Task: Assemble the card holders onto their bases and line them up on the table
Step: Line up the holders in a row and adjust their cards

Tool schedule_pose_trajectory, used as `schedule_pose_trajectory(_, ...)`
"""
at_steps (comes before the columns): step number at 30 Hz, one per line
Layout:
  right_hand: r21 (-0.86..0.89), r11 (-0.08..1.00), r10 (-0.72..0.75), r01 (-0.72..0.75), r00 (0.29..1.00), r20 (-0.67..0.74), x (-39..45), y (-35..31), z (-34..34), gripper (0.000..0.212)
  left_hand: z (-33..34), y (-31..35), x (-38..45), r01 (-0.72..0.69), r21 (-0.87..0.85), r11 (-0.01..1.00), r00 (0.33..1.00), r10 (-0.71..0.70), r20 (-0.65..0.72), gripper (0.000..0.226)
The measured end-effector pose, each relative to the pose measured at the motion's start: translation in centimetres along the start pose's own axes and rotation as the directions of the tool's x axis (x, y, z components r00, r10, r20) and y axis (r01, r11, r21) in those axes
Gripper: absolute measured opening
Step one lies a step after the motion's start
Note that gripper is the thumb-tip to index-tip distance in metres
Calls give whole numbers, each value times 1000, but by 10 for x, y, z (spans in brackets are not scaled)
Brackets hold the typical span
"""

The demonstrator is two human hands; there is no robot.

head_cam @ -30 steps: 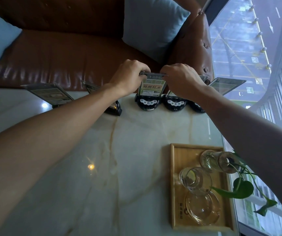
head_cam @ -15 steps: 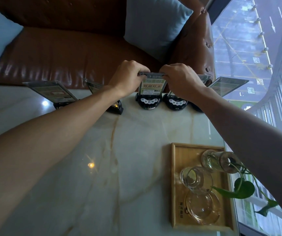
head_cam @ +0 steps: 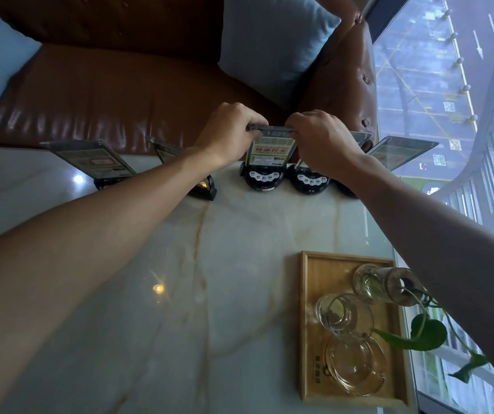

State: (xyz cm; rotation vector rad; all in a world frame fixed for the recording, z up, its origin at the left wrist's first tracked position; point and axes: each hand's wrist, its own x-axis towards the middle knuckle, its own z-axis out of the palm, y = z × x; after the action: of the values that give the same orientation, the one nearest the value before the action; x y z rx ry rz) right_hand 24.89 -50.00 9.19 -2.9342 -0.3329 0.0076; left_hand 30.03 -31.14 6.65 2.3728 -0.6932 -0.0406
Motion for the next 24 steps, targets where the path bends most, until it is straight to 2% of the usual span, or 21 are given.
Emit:
schedule_pose_trajectory(6, -4, 1000, 31, -31, 999, -11, 0, 1, 1, 19, 1, 0, 2, 36, -8, 999, 999, -36, 4, 22)
schedule_pose_trajectory(11, 3, 997, 73, -73, 997, 23, 3, -1, 1, 21, -4, -1, 5, 60, 20, 998, 995, -62, 78, 20)
schedule_pose_trajectory(16, -47, 996, 75, -70, 990, 123, 8, -1, -2, 24, -25, -11, -4, 152, 30, 988, 970, -155, 187, 52)
schedule_pose_trajectory(20, -17, 999, 43, -43, 999, -4, 14, -19, -4, 46, -56, -33, -17, 195, 120, 974, 958, -215, 188, 37)
schedule_pose_trajectory(24, 46, 998, -45, 53, 988, -151, 28, -63, -5, 33, -81, -55, -38, 257, 210, 943, 958, -278, 74, 23)
